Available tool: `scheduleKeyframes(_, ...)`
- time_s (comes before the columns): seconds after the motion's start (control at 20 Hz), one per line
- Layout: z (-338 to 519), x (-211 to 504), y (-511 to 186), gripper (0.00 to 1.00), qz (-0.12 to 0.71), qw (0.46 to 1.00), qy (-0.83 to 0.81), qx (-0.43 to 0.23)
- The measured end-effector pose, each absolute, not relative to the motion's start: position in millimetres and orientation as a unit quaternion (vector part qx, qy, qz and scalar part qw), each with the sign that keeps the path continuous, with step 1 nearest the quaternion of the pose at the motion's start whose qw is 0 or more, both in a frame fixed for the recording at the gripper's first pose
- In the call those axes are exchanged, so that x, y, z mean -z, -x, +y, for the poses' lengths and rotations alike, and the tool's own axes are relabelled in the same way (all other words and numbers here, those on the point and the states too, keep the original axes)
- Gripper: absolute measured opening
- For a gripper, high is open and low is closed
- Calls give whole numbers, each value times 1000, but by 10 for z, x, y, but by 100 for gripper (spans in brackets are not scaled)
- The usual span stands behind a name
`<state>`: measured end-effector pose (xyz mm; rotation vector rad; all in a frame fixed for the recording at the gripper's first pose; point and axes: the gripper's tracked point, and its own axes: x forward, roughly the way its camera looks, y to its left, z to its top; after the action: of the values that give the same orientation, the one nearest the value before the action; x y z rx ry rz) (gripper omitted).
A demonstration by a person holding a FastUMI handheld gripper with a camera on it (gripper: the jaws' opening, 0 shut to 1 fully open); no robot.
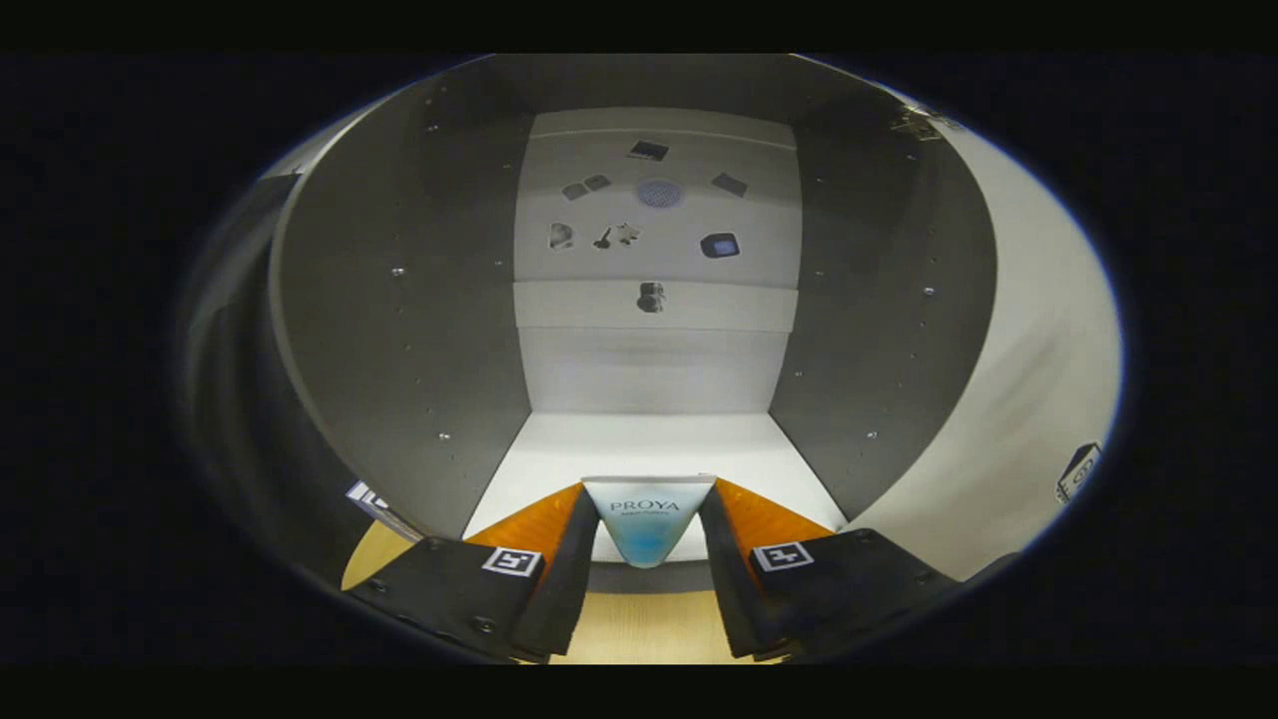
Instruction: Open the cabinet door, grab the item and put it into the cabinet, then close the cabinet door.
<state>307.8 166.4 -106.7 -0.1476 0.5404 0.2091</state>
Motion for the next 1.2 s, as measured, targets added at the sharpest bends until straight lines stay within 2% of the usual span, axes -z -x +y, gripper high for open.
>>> scheduleKeyframes(0.45,1651,1556,-3456,63,316,942,73,-88)
scheduleKeyframes(0.65,1646,1555,-3487,63,311,944,75,-85)
scheduleKeyframes(0.85,1609,1576,-3447,70,314,943,75,-77)
scheduleKeyframes(0.95,1568,1509,-3420,83,303,948,72,-70)
scheduleKeyframes(1.0,1563,1444,-3409,93,293,951,68,-69)
scheduleKeyframes(1.2,1514,1123,-3224,100,255,962,67,-69)
